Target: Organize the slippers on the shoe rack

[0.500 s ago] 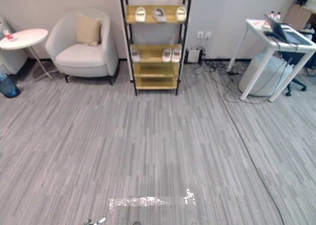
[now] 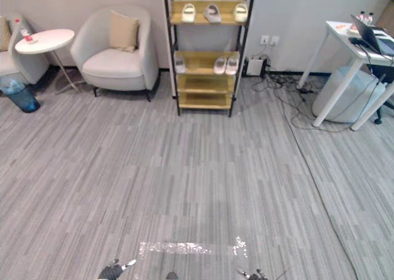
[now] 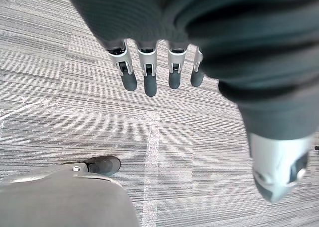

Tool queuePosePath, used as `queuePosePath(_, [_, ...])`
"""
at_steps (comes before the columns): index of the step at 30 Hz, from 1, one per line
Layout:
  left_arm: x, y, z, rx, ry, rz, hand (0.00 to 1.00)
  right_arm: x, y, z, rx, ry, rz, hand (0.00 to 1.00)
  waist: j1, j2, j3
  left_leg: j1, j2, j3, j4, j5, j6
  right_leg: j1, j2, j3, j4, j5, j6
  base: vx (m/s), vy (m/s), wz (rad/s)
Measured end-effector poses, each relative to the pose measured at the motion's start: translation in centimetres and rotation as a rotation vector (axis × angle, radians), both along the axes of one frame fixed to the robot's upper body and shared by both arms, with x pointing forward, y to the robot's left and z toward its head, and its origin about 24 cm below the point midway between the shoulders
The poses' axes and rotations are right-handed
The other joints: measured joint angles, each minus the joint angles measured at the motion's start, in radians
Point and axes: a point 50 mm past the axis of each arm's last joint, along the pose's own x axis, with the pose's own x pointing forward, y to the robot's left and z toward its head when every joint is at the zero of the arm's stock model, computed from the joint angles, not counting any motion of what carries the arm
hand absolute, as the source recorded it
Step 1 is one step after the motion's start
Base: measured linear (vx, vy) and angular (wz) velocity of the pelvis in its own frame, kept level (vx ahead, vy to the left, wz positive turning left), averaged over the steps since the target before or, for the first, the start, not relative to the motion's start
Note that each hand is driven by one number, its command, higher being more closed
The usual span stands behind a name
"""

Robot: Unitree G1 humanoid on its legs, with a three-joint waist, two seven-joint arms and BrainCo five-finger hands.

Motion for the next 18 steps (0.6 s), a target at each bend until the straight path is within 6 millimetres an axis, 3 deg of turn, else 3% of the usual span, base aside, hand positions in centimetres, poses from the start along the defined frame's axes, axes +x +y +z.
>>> queuePosePath(12, [0.1, 0.4, 0.0, 0.023, 0.003, -0.003, 0.00, 0.4, 0.3, -0.2, 0.008, 0.011, 0.011, 0.00, 0.000, -0.014, 0.009, -0.004, -0.002, 0.000, 0.000, -0.003, 0.002, 0.000, 0.001, 0.005, -0.006, 0.008, -0.011, 0.02, -0.007, -0.02])
queuePosePath(15, [0.5, 0.7, 0.2, 0.032, -0.006, -0.003, 0.00, 0.4, 0.5, -0.2, 0.011, 0.009, 0.019, 0.00, 0.000, -0.022, 0.014, -0.036, 0.001, -0.003, 0.035, -0.021, -0.005, -0.030, -0.003, -0.005, 0.040, -0.024, -0.017, 0.08, -0.036, 0.10])
queuePosePath(17, [1.6, 1.3, 0.6, 0.048, -0.040, -0.004, 0.00, 1.0, 1.0, -0.1, 0.019, -0.007, 0.019, 0.00, 0.000, -0.048, 0.045, -0.133, 0.008, -0.001, 0.251, -0.107, -0.019, -0.042, -0.015, -0.019, 0.082, -0.058, -0.026, 0.05, -0.038, 0.19])
queuePosePath(18, [1.8, 1.4, 0.7, 0.051, -0.051, 0.003, 0.00, 1.1, 1.1, -0.1, 0.021, -0.010, 0.019, 0.00, 0.002, -0.053, 0.051, -0.159, 0.009, 0.003, 0.315, -0.119, -0.025, -0.043, -0.018, -0.020, 0.087, -0.064, -0.028, -0.02, -0.063, 0.10])
